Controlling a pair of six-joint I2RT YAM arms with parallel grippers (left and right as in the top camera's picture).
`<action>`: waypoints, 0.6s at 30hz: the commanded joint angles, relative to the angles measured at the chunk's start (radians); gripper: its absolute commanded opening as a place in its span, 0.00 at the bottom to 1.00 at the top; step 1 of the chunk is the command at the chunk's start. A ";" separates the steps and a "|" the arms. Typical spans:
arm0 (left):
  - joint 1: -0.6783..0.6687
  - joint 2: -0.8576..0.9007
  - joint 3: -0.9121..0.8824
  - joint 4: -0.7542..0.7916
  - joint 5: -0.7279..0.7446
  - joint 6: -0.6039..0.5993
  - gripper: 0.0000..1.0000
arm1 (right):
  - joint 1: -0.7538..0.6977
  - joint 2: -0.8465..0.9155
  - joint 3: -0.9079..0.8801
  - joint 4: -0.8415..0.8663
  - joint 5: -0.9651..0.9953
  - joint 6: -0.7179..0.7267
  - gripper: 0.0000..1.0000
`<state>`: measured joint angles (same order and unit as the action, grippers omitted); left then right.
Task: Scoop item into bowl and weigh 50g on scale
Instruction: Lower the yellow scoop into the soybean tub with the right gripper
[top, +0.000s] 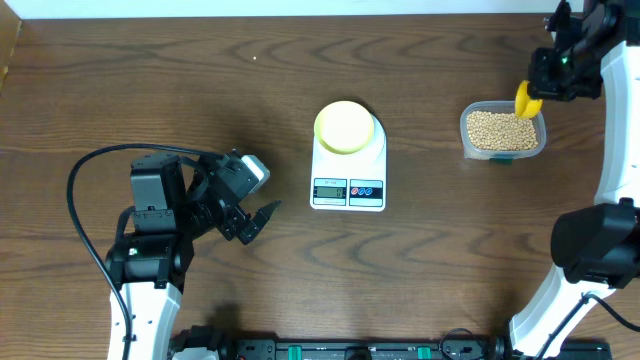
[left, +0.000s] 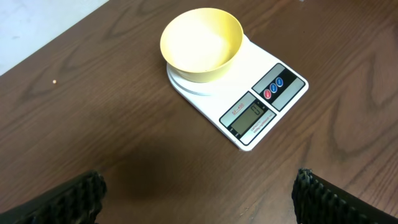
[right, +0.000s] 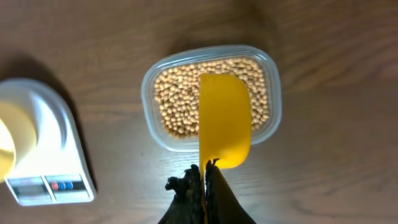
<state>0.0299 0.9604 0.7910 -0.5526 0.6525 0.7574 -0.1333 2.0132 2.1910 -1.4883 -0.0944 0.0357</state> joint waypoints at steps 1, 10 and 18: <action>-0.002 0.001 -0.002 0.000 0.013 0.006 0.97 | 0.020 0.002 0.018 0.004 0.066 0.151 0.01; -0.002 0.001 -0.002 0.000 0.013 0.005 0.98 | 0.056 0.002 -0.042 0.019 0.073 0.150 0.01; -0.002 0.001 -0.002 0.000 0.013 0.006 0.98 | 0.056 0.002 -0.113 0.057 0.120 0.082 0.01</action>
<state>0.0299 0.9604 0.7910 -0.5526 0.6525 0.7574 -0.0788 2.0132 2.0991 -1.4330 -0.0143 0.1493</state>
